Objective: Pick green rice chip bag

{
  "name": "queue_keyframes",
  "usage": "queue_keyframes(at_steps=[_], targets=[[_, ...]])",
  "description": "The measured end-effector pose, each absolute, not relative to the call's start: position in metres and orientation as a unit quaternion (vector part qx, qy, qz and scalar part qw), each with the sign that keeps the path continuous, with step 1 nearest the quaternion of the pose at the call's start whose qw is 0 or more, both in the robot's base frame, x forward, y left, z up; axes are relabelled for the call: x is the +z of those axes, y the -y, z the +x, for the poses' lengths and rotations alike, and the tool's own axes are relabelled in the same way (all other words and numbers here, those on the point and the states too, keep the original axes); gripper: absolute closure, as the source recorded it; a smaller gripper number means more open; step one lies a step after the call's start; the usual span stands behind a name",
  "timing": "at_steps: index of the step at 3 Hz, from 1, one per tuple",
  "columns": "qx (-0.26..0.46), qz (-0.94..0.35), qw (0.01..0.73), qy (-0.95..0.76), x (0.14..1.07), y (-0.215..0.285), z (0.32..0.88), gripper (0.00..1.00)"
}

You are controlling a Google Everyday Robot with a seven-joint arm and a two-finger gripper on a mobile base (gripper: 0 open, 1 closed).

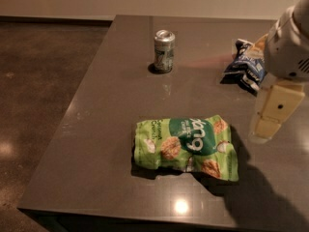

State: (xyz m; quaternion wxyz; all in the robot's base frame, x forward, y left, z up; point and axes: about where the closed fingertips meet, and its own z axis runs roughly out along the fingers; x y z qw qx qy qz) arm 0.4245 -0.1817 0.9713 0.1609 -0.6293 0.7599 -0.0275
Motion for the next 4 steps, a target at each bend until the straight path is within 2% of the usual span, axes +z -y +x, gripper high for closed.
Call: queue_keyframes(at_steps=[2,4], targets=[[0.022,-0.656,0.144,-0.740,0.910,0.125,0.411,0.00],[0.043,-0.673,0.105,-0.731,0.862,0.095,0.406,0.00]])
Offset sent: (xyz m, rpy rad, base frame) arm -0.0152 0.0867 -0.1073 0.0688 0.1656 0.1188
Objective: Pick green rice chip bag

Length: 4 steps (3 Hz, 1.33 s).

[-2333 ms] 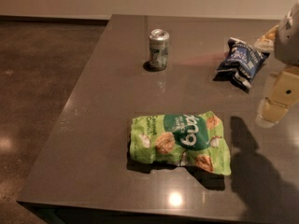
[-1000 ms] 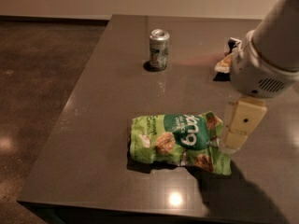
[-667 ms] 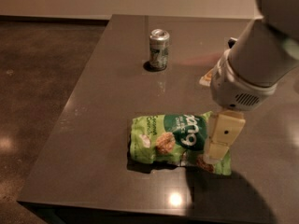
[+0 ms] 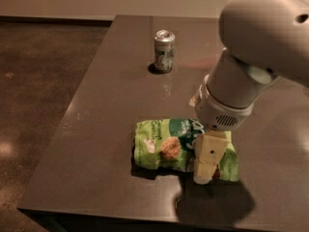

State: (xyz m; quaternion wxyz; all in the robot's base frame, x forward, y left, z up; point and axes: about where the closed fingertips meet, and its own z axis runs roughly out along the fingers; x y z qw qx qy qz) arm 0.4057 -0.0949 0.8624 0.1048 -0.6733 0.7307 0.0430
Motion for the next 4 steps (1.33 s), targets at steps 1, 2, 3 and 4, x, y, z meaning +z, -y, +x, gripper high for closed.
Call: queue_keyframes(at_steps=[1,2,3,4], targets=[[0.046,-0.678,0.086,-0.729,0.848,0.089,0.404,0.16],[0.045,-0.679,0.074,-0.729,0.842,0.086,0.402,0.39],[0.049,-0.676,0.073,-0.732,0.845,0.085,0.401,0.62],[0.089,-0.664,0.088,-0.737,0.867,0.089,0.401,0.86]])
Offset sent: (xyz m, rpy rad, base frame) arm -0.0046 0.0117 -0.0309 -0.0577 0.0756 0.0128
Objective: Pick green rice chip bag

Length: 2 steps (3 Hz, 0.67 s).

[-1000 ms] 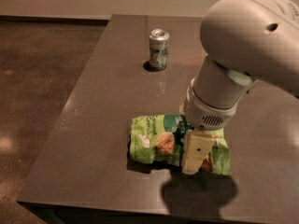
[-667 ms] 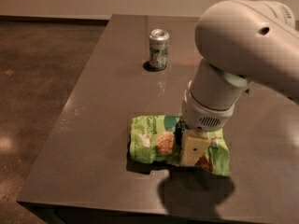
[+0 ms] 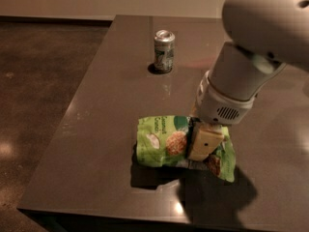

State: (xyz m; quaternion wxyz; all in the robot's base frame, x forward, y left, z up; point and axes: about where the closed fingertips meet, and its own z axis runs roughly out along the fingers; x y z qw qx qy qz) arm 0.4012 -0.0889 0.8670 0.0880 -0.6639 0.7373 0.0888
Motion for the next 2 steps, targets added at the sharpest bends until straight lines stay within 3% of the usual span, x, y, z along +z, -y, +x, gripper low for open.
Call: queue_keyframes(at_steps=[1,2], targets=[[0.144,-0.653,0.123,-0.733,0.903,0.084,0.405,1.00],[0.169,-0.667,0.189,-0.700,0.986,0.068,0.415,1.00]])
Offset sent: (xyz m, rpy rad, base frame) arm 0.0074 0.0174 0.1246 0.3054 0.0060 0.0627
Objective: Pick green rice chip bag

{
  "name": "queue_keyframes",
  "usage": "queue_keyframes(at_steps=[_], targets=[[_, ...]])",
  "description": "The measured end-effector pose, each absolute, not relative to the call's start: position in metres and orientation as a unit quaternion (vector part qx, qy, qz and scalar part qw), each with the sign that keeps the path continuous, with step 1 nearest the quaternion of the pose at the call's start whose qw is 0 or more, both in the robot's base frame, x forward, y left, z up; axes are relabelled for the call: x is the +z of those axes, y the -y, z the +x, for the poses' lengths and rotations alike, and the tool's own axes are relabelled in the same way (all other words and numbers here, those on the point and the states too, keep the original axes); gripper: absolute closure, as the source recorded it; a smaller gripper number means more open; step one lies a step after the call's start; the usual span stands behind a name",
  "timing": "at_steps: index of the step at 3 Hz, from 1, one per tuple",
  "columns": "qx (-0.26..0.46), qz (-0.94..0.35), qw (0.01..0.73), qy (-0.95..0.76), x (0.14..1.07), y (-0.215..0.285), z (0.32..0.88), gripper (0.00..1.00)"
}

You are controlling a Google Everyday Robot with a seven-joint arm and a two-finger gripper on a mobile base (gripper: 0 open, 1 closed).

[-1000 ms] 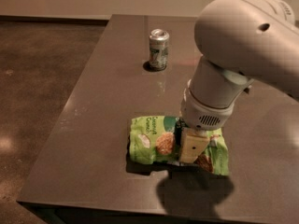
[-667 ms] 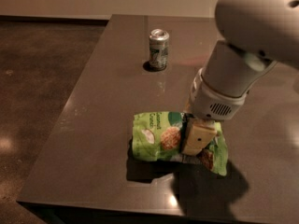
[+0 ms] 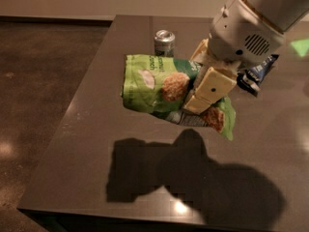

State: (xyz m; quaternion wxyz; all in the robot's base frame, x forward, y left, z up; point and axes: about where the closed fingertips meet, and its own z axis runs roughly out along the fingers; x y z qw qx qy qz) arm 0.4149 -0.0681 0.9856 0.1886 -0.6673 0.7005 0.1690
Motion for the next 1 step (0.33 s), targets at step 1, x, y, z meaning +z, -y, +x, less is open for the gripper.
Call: queue_keyframes(at_steps=[1], targets=[[0.169,-0.667,0.189,-0.700,0.9857,0.0680,0.4149,1.00]])
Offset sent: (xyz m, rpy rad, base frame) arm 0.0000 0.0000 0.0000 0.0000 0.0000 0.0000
